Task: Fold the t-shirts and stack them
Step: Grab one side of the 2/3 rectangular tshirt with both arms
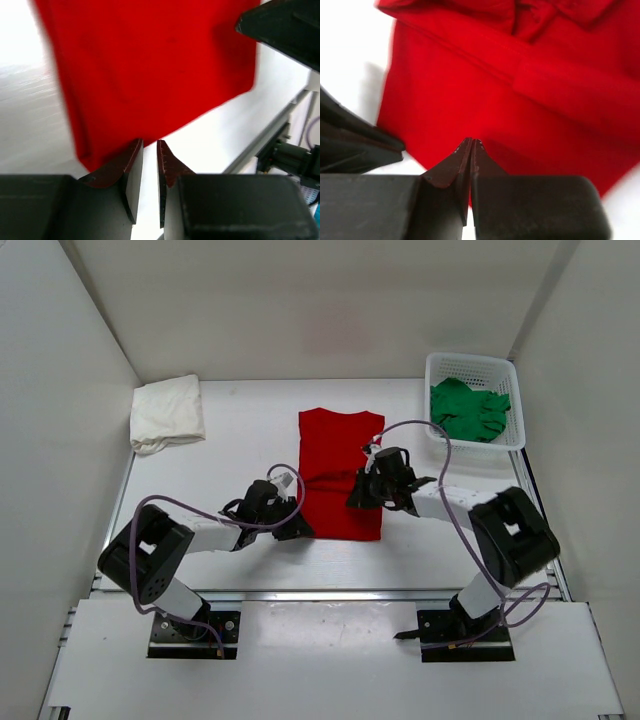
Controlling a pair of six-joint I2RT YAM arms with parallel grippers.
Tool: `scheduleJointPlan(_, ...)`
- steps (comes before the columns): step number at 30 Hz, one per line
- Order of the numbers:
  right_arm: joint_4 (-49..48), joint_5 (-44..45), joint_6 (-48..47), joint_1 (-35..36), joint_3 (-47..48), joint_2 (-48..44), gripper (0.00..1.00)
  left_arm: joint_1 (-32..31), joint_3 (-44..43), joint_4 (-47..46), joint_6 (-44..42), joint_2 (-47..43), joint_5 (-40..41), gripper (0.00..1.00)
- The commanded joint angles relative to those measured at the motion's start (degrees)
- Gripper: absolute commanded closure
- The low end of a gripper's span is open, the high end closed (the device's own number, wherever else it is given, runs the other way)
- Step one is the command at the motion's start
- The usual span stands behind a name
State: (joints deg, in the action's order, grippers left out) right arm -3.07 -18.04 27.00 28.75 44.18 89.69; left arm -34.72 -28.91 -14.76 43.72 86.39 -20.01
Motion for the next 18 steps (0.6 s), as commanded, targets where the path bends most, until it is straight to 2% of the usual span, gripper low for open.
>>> scheduleJointPlan(1,-0.46,1.52,-2.22,0.86,6.15,6.0,1.0,0.35,0.34,-1.41,-0.83,1.32,-0.3,0.71)
scheduleJointPlan(9,-0.44,5.38,-4.06,-0.97,12.76,14.53,1.0,1.58,3.77,-2.82,-0.83,1.59,-0.99,0.72)
scheduleJointPlan(13,0.26,10.48,-5.82,-3.61,20.83,20.07,0.99,2.02,3.94,-2.64,-0.66,1.07,-1.52,0.72)
scheduleJointPlan(18,-0.71,6.71,-3.54,-6.69,28.14,20.01,1.0,2.29,2.54,0.78,-1.36,-2.62,-1.17,0.7)
